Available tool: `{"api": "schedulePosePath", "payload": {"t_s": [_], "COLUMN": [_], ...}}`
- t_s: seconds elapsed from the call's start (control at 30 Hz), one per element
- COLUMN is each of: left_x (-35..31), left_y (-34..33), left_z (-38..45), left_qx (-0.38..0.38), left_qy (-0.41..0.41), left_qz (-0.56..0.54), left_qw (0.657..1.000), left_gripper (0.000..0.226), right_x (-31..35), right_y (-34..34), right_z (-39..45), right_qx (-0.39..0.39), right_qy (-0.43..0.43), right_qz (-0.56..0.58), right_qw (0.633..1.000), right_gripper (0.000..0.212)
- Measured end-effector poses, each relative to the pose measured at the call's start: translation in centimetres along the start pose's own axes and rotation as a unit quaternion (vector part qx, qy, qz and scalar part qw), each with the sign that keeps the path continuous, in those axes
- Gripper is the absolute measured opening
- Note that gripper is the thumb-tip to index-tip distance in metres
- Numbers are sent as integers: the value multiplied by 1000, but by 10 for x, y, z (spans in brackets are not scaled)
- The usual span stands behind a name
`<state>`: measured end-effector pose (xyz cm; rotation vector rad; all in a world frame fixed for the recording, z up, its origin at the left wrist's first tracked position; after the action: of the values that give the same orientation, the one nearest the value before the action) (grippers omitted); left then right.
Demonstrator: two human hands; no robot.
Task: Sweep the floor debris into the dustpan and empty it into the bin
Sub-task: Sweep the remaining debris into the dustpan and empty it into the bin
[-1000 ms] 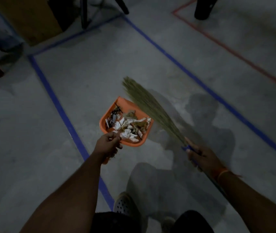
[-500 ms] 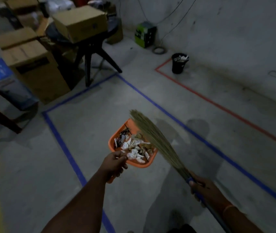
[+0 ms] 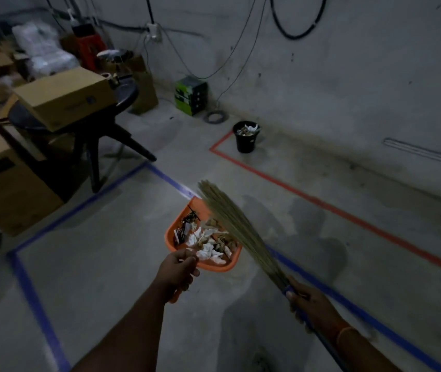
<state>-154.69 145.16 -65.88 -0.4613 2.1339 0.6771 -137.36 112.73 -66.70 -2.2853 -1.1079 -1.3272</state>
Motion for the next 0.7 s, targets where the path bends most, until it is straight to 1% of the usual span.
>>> {"api": "schedulePosePath", "payload": {"t_s": [0.13,0.33,0.5,0.7], "left_x": [-41,-99,-163,-250], "left_y": [-26,-49,-47,-37], "left_z": [62,181,297,425], "left_qx": [11,31,52,86], "left_qy": [9,18,3,-8], "left_qz": [-4,-1,-10,-24], "left_qw": [1000,999,999,996], "left_gripper": [18,19,19,18], "right_x": [31,80,139,223], "right_y": [44,79,101,125], "right_z": [57,159,263,372], "right_qx": [-2,-20,-53,-69], "right_qy": [-3,-11,2,-3], "right_qz": [-28,-22,-31,0], "right_qw": [1000,1000,998,998], "right_gripper": [47,47,45,46]}}
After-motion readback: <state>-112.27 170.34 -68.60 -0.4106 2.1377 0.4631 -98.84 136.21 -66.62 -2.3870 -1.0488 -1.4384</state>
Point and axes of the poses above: each hand's wrist, its own z-axis towards the middle knuckle, its own y-axis out of the back of the hand, x = y × z, the point moved 1 cm from there along z, towards the middle knuckle, and after that the axes turned 6 degrees about z, right-handed, at the moved point
